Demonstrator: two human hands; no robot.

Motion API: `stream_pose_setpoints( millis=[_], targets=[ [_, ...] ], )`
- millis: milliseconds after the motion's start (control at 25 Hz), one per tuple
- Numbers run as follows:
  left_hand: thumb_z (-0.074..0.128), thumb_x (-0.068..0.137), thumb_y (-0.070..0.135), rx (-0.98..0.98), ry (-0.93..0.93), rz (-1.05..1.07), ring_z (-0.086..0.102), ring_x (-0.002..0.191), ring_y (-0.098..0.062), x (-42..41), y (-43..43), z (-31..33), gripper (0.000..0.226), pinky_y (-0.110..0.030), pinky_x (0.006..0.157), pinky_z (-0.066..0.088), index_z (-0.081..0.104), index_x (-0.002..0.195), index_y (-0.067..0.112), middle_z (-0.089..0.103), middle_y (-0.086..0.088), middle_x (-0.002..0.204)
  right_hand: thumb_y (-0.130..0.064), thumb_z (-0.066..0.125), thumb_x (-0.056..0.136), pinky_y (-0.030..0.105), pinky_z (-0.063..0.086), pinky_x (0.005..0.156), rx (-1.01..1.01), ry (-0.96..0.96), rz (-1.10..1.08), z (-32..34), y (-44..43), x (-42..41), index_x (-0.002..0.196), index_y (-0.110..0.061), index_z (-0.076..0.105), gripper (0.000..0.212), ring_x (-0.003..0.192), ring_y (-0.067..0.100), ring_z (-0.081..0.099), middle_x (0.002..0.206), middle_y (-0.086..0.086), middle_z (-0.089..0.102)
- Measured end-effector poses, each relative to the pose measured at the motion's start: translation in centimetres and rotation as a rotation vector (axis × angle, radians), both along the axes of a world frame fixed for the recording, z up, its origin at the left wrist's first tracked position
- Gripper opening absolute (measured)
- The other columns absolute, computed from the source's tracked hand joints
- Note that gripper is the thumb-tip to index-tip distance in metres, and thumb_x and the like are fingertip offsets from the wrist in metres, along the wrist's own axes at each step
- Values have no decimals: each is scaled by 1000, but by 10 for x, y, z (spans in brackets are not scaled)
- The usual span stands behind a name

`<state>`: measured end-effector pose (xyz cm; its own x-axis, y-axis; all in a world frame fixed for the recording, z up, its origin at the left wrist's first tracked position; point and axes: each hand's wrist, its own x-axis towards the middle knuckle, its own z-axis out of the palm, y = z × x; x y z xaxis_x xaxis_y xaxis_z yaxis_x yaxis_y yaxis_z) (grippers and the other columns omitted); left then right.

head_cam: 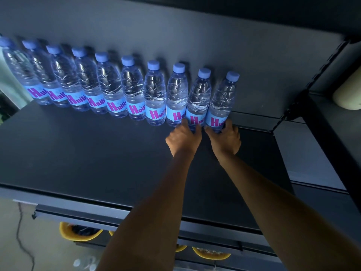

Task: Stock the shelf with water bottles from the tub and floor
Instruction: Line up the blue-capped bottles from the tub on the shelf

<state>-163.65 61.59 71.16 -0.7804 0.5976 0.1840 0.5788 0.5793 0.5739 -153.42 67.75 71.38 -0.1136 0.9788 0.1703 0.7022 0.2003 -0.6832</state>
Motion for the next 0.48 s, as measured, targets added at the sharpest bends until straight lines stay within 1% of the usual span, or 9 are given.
stream_pose_setpoints(
  millis=[240,400,480],
  targets=[
    [46,97,68,-21,14,-7,70,89,-32,0,0,-1,51,-33,68,38,56,111,20,71,-7,98,-57,74,82,49,45,103,0,3,25,-3,6,3,136,-20,54,68,123,31,55,131,9,59],
    [51,91,72,-1,-20,-17,70,94,-33,1,-1,-2,61,-35,69,38,55,113,16,71,-8,103,-54,77,81,48,42,108,-37,-26,50,0,3,5,143,-18,45,78,128,31,52,137,11,53],
    [55,86,75,19,-58,-43,70,96,-33,4,-3,0,66,-36,71,40,55,114,15,71,-6,104,-49,81,78,47,42,108,-47,21,28,3,-8,10,140,-14,43,81,129,31,52,137,11,53]
  ],
)
